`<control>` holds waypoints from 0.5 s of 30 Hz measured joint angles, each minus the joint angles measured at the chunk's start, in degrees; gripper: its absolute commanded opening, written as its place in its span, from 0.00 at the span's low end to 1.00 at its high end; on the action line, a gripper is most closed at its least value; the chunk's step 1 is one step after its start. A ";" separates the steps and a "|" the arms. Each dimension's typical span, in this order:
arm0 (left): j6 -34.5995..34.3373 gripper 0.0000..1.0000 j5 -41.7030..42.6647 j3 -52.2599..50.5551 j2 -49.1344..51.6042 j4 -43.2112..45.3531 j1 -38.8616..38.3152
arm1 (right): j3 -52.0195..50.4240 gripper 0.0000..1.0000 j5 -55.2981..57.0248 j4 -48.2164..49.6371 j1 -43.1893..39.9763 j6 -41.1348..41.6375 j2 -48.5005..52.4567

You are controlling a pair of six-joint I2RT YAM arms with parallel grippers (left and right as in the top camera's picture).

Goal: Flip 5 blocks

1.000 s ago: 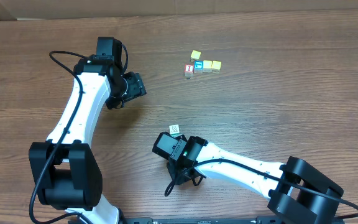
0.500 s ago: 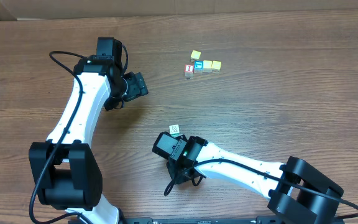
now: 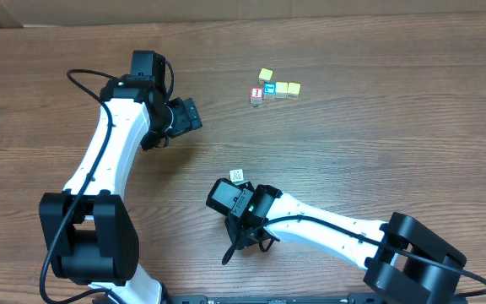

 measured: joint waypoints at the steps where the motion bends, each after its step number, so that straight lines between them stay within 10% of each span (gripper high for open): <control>1: 0.00 0.93 0.00 0.00 0.00 -0.02 0.00 | 0.00 0.41 -0.02 -0.04 0.00 -0.02 0.00; 15: 0.00 0.93 0.00 0.00 -0.02 -0.02 0.00 | 0.00 0.46 -0.04 0.63 0.00 0.22 0.24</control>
